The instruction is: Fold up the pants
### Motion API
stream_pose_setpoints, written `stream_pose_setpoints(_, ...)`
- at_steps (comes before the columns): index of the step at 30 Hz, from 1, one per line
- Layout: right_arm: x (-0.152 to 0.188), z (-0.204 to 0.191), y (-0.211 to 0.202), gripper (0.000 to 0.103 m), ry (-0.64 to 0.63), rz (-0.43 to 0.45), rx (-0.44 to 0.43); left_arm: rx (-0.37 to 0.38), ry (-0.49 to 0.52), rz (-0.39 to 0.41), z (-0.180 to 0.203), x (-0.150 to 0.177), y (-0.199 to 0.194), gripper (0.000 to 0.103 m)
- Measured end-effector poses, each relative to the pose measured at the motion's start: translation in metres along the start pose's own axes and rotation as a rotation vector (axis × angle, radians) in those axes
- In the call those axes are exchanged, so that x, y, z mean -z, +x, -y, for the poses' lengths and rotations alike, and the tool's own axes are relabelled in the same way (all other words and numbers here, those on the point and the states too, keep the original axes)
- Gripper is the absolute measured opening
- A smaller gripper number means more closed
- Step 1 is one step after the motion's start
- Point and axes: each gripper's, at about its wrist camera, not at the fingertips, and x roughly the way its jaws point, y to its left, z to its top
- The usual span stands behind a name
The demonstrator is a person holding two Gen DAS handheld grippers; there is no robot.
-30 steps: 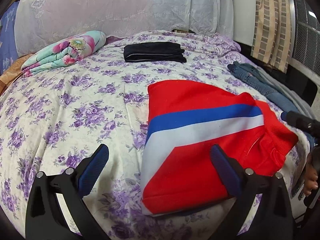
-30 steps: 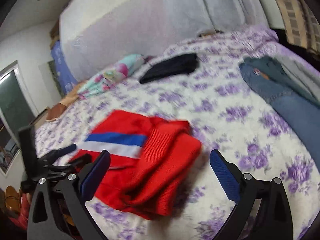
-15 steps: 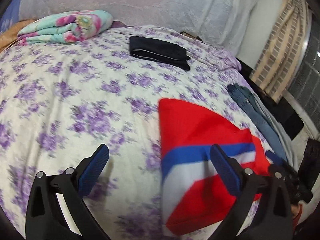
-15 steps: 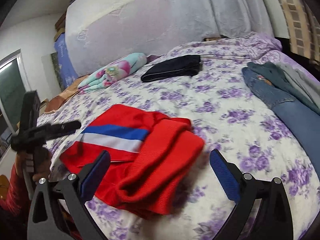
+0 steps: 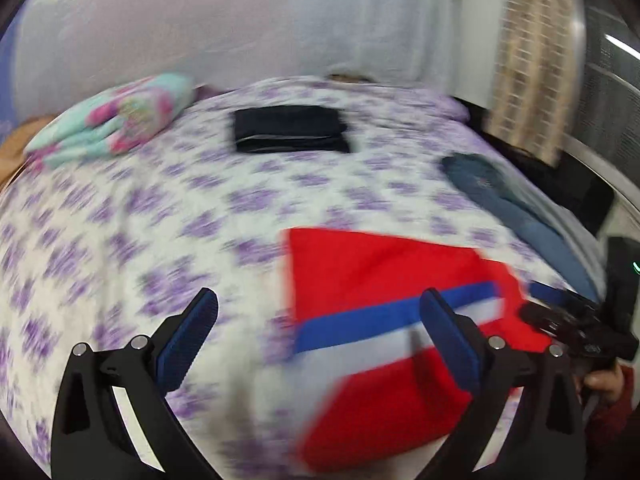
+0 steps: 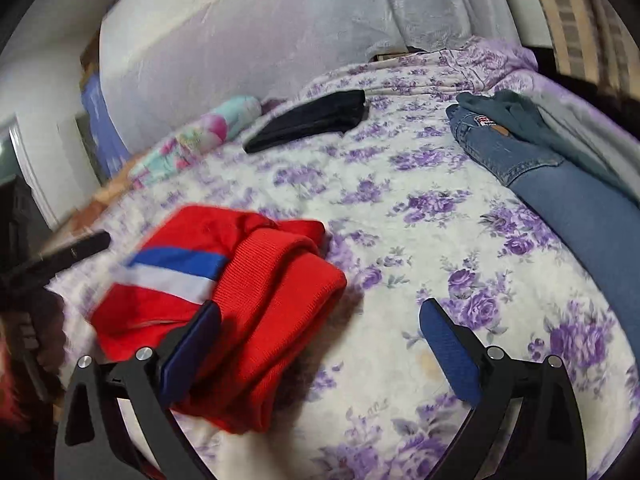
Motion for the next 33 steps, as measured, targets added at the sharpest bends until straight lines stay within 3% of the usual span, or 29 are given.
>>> stream_pose_setpoints(2, 0.0, 0.005, -0.002, 0.088, 0.061, -0.027, -0.177, 0.048, 0.091, 0.003, 0.029, 0.004, 0.003, 0.098)
stream_pose_setpoints(3, 0.0, 0.007, -0.001, 0.083, 0.084, -0.042, -0.225, 0.056, 0.137, 0.002, 0.041, 0.009, 0.007, 0.098)
stream_pose_setpoints(4, 0.001, 0.01, 0.002, 0.071, 0.108, -0.059, -0.25, 0.046, 0.192, 0.003, 0.055, 0.018, 0.012, 0.098)
stream_pose_setpoints(5, 0.002, 0.013, 0.005, 0.059, 0.12, -0.065, -0.24, 0.018, 0.232, 0.003, 0.064, 0.027, 0.017, 0.098)
stream_pose_setpoints(6, 0.003, 0.016, 0.009, 0.055, 0.135, -0.072, -0.218, -0.013, 0.276, -0.002, 0.073, 0.038, 0.024, 0.098)
stream_pose_setpoints(8, 0.003, 0.022, 0.016, 0.052, 0.197, -0.074, -0.242, -0.049, 0.313, 0.001, 0.079, 0.055, 0.032, 0.099)
stream_pose_setpoints(10, 0.0, 0.019, 0.019, 0.047, 0.204, -0.063, -0.242, -0.072, 0.316, 0.069, 0.078, 0.063, 0.026, 0.098)
stream_pose_setpoints(14, -0.016, 0.0, 0.017, 0.011, 0.089, 0.022, -0.166, -0.065, 0.23, 0.092, 0.063, 0.06, 0.02, 0.098)
stream_pose_setpoints(19, -0.057, -0.023, 0.014, 0.009, -0.044, 0.072, -0.176, -0.072, 0.077, 0.157, 0.045, 0.047, 0.011, 0.098)
stream_pose_setpoints(21, -0.059, -0.013, 0.023, 0.009, -0.044, 0.038, -0.156, -0.069, 0.067, 0.102, 0.045, 0.046, 0.02, 0.098)
stream_pose_setpoints(22, -0.056, -0.005, 0.028, 0.011, -0.026, 0.014, -0.142, -0.068, 0.084, 0.065, 0.048, 0.047, 0.026, 0.098)
stream_pose_setpoints(25, -0.031, 0.03, 0.041, 0.013, 0.142, -0.054, -0.122, -0.113, 0.211, 0.071, 0.068, 0.053, 0.028, 0.098)
stream_pose_setpoints(27, -0.032, 0.03, 0.026, 0.013, 0.152, -0.002, -0.131, -0.134, 0.27, 0.081, 0.077, 0.054, 0.025, 0.098)
stream_pose_setpoints(30, -0.044, 0.007, -0.007, 0.016, 0.046, 0.126, -0.076, -0.138, 0.314, 0.126, 0.082, 0.041, 0.011, 0.098)
stream_pose_setpoints(31, -0.046, -0.001, -0.011, 0.02, 0.016, 0.135, -0.098, -0.138, 0.316, 0.14, 0.082, 0.034, 0.007, 0.098)
stream_pose_setpoints(32, -0.047, -0.014, -0.013, 0.038, -0.024, 0.125, -0.145, -0.137, 0.322, 0.151, 0.082, 0.026, 0.003, 0.098)
stream_pose_setpoints(33, -0.045, -0.025, -0.011, 0.048, -0.058, 0.104, -0.196, -0.14, 0.329, 0.163, 0.082, 0.014, 0.0, 0.098)
